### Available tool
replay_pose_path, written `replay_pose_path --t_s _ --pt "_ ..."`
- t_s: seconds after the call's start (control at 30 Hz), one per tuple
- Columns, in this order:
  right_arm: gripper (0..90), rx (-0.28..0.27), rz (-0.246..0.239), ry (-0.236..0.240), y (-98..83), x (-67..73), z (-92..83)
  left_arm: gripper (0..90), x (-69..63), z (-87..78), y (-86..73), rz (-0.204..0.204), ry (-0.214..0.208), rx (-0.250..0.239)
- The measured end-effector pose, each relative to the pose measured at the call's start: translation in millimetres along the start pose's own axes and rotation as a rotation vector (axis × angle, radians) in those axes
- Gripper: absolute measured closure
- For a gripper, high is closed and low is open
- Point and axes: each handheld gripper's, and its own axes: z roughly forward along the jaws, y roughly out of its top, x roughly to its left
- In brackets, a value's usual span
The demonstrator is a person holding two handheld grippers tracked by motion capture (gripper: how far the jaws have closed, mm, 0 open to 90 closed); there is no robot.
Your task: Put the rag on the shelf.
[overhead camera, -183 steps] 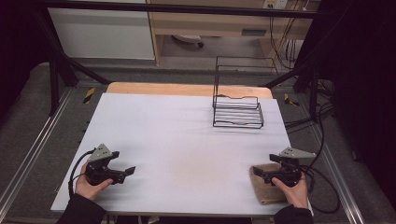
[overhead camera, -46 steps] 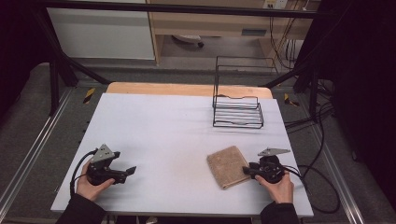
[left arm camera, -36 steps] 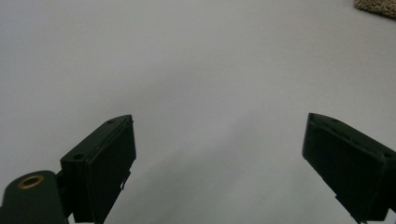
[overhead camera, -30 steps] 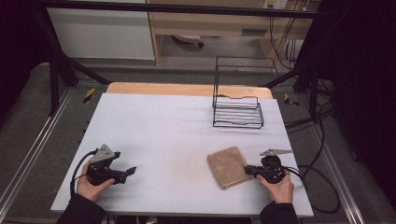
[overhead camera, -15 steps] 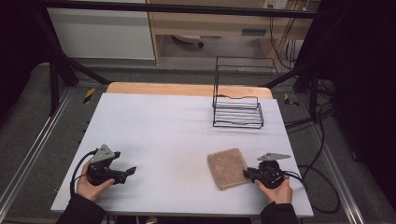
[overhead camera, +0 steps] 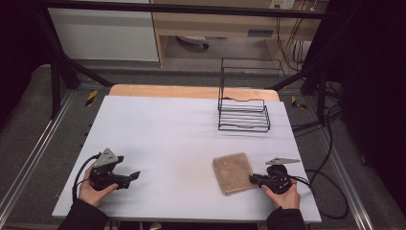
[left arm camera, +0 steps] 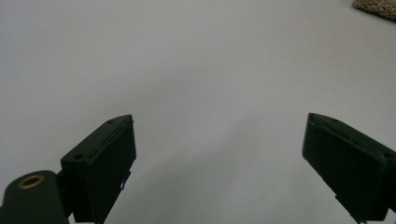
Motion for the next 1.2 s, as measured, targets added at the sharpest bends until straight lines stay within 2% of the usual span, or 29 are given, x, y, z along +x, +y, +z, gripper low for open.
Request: replay_pose_path --t_s 0.2,0.4,0.47,0.5,0.53,0.57,0.67,0.8,0.83,0.87,1.03,1.2 --pt "82.7 -0.012 0.035 0.018 -3.0 4.1 -1.7 9.8 -3.2 0.1 2.5 0.001 0.000 -0.007" --pt "80.5 -0.019 0.033 0.030 -6.2 6.6 -2.5 9.8 -12.5 2.9 8.5 -0.005 0.001 -0.010" --pt "75.9 -0.031 0.011 0.020 -5.9 5.6 -3.1 9.7 -17.2 4.9 12.1 -0.017 -0.002 -0.015" --pt "69.4 -0.057 -0.020 0.013 -5.0 3.7 -5.5 9.8 -20.0 6.3 14.4 -0.024 -0.004 -0.018" --pt "66.9 -0.072 -0.036 0.009 -4.5 2.1 -7.4 9.7 -22.7 7.9 17.1 -0.031 -0.008 -0.020" --pt "66.9 -0.072 -0.036 0.009 -4.5 2.1 -7.4 9.7 -25.5 9.6 20.0 -0.036 -0.009 -0.025" --pt "57.7 -0.119 -0.069 0.008 -2.4 -1.0 -10.7 9.8 -34.3 17.0 31.4 -0.058 -0.027 -0.035" --pt "41.9 -0.140 -0.118 0.001 0.7 -3.9 -9.5 11.2 -52.3 32.5 49.0 -0.035 -0.013 -0.017" --pt "41.9 -0.140 -0.118 0.001 0.7 -3.9 -9.5 11.2 -57.5 37.2 53.4 -0.031 -0.018 -0.014" --pt "36.3 -0.143 -0.126 -0.010 1.6 -4.8 -8.8 11.4 -62.9 42.1 57.9 -0.030 -0.024 -0.013" --pt "26.0 -0.153 -0.132 -0.011 3.6 -6.6 -9.3 12.1 -91.3 66.5 79.0 0.008 -0.035 0.007" --pt "16.7 -0.157 -0.121 0.009 4.9 -7.0 -9.8 14.4 -112.5 88.3 94.3 0.006 -0.060 0.010"
